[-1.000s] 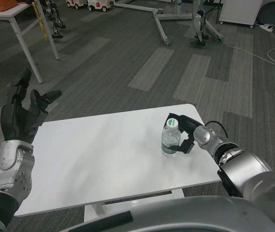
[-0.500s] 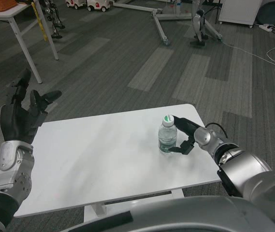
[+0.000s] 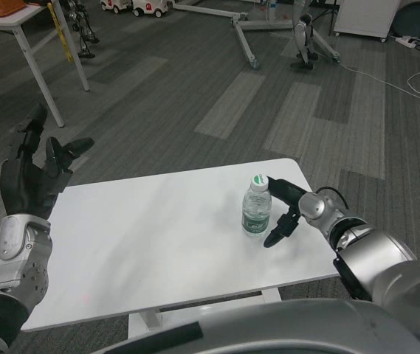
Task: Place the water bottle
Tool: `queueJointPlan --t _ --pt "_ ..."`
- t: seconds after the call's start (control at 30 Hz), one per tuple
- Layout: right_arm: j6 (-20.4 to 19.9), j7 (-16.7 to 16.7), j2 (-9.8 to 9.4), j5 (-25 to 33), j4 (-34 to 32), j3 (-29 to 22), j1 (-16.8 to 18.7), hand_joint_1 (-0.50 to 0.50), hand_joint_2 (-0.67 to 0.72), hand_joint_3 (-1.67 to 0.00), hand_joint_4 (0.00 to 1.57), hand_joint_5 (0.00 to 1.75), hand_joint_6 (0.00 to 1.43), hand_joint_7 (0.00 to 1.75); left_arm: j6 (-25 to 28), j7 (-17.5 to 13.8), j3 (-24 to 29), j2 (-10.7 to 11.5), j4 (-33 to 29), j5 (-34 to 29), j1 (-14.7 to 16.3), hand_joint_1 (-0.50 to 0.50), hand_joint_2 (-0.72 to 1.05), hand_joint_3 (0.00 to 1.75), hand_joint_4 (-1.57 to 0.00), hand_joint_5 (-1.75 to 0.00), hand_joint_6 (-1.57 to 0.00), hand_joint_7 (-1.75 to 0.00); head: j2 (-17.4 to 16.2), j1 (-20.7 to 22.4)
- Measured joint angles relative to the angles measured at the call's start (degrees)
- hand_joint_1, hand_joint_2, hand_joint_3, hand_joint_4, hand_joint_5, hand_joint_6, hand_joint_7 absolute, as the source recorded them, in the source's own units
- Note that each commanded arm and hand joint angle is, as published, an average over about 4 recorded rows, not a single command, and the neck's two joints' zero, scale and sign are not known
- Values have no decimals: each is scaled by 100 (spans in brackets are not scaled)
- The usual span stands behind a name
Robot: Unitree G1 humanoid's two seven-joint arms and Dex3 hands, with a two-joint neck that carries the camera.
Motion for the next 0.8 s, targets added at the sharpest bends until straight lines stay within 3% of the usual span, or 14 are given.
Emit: queueJointPlan --t 0.47,0.8 --pt "8 164 -154 470 -259 -274 50 -17 -3 -16 0 0 0 0 0 0 0 0 1 0 0 -46 105 79 -71 -72 -26 -21 -2 3" --pt "81 234 -377 819 -861 -595 343 -17 -3 -8 0 0 0 0 0 0 3 -1 10 0 0 -46 105 79 -71 -72 -26 -21 -15 3"
